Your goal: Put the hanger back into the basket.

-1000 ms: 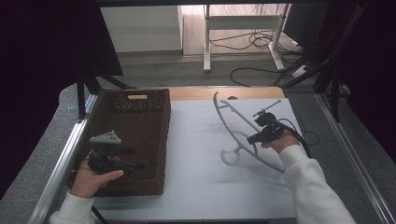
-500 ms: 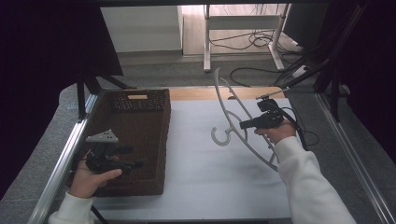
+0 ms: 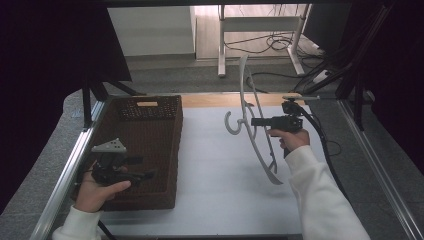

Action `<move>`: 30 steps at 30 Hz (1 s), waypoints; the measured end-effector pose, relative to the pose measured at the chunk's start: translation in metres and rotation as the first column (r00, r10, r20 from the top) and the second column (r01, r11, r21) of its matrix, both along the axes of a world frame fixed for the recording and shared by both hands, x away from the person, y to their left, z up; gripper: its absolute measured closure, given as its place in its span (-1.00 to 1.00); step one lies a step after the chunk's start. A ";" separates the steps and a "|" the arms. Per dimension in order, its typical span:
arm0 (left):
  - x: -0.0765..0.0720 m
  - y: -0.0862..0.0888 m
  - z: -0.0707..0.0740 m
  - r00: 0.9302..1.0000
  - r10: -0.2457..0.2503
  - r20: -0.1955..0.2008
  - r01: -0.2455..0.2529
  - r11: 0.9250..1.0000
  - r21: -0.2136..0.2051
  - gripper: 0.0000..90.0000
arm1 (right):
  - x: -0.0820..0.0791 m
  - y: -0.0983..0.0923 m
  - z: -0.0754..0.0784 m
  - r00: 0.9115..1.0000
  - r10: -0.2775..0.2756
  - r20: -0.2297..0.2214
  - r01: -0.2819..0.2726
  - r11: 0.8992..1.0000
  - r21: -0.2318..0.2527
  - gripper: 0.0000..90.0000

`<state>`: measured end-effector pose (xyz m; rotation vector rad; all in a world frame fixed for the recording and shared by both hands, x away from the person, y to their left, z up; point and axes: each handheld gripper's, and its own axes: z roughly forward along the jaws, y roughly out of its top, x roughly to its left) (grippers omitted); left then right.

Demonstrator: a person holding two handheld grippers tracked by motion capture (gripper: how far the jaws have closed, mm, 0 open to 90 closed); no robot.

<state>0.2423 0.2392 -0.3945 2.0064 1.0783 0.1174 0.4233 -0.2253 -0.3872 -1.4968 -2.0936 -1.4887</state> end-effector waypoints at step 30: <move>-0.003 -0.013 0.006 0.999 -0.012 0.031 0.012 1.000 -0.010 -0.52 | -0.001 0.018 -0.021 0.970 -0.219 -0.110 0.245 0.858 0.451 0.81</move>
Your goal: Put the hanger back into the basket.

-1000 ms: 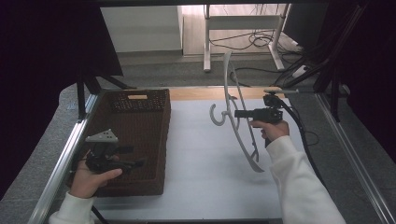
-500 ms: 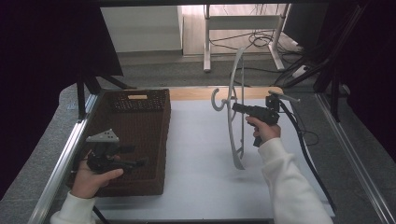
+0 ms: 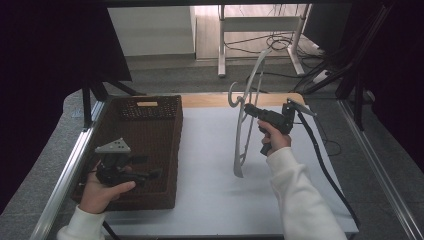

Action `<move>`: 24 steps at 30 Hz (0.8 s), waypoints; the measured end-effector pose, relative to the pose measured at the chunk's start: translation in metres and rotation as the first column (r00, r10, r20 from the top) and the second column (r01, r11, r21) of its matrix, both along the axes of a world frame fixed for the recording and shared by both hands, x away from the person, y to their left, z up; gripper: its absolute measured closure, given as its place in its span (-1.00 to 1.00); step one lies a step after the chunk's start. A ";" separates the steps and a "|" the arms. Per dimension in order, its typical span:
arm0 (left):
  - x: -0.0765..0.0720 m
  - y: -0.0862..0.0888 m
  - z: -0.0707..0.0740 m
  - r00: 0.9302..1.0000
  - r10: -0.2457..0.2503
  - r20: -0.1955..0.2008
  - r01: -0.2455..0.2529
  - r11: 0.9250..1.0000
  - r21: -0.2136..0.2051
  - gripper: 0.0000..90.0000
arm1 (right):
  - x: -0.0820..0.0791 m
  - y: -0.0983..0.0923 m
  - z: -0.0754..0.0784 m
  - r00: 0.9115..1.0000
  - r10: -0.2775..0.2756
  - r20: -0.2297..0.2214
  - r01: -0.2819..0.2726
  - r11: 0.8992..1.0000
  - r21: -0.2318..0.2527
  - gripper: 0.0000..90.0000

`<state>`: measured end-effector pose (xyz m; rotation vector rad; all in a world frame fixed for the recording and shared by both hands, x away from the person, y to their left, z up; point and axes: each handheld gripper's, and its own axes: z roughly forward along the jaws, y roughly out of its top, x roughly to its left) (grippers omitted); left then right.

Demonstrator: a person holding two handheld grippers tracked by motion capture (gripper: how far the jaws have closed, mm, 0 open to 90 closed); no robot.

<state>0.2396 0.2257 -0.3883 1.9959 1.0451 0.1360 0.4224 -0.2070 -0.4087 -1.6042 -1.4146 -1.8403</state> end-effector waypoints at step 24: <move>0.035 -0.096 0.027 0.995 -0.101 0.017 0.102 0.990 -0.098 -0.47 | -0.010 0.003 0.004 1.000 -0.011 0.002 0.011 1.000 0.026 0.81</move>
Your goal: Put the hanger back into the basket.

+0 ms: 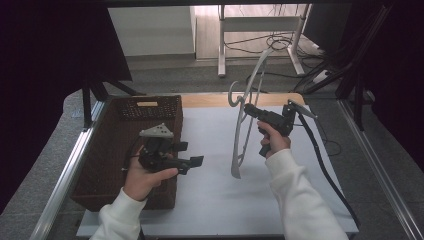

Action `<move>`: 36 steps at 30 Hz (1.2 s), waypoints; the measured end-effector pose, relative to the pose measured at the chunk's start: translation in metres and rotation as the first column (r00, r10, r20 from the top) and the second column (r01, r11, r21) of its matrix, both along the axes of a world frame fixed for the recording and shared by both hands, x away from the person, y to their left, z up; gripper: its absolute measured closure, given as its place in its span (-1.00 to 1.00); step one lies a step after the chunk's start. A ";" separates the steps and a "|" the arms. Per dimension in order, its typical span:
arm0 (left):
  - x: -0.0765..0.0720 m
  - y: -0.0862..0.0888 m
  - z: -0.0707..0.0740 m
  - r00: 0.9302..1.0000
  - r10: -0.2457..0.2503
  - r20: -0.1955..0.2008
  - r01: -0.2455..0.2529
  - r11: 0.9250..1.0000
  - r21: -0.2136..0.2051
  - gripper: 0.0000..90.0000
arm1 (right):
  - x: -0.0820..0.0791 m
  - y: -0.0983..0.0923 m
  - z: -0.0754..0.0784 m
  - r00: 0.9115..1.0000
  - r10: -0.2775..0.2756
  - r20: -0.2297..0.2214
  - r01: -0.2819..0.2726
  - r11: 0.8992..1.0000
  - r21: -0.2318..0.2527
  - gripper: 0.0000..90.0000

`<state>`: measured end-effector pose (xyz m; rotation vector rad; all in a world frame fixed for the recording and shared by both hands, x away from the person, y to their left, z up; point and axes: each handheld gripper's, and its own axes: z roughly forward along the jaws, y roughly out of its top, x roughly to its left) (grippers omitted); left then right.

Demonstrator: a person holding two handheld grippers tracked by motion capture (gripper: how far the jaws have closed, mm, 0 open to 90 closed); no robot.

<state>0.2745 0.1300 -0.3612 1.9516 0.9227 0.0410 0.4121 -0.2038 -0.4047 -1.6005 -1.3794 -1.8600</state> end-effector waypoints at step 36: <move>0.082 -0.067 -0.049 0.982 -0.105 -0.159 0.072 0.977 -0.203 0.38 | -0.008 0.022 -0.018 0.996 0.073 -0.045 -0.071 0.997 0.040 0.81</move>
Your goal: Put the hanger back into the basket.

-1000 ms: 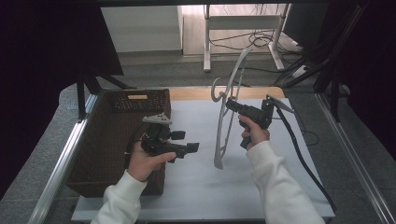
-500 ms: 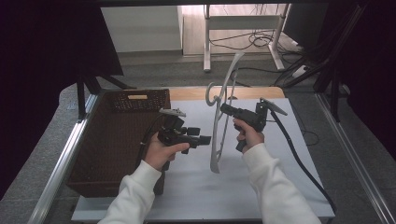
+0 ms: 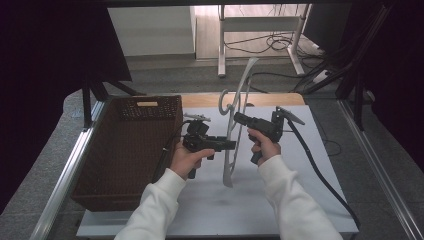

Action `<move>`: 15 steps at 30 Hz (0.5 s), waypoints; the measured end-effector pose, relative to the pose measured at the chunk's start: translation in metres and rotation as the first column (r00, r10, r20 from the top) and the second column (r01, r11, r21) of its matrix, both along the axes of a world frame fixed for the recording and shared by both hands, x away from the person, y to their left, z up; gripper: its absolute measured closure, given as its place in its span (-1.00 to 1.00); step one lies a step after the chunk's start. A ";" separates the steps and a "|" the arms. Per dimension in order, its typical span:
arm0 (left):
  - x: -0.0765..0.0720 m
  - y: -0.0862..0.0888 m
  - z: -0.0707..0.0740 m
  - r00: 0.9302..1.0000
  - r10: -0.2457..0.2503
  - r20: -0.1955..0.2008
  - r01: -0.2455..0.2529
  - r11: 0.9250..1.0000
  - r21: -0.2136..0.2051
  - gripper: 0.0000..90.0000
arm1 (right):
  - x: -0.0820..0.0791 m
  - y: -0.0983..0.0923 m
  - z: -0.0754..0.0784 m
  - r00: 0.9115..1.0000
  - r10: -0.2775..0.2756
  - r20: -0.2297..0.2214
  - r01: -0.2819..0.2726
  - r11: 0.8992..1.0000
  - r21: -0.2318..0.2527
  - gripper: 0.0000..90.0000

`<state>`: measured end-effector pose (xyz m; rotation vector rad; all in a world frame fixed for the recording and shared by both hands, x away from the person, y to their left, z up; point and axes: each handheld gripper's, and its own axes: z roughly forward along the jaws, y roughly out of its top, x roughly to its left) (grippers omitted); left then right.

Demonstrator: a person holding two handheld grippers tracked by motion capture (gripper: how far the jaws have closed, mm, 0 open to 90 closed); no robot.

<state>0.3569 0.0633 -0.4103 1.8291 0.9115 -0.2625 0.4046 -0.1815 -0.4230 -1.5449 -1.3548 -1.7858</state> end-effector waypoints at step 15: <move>0.005 -0.001 -0.003 0.998 -0.051 -0.034 0.048 0.996 -0.075 0.82 | 0.003 -0.003 -0.003 1.000 0.020 -0.011 -0.020 1.000 0.002 0.80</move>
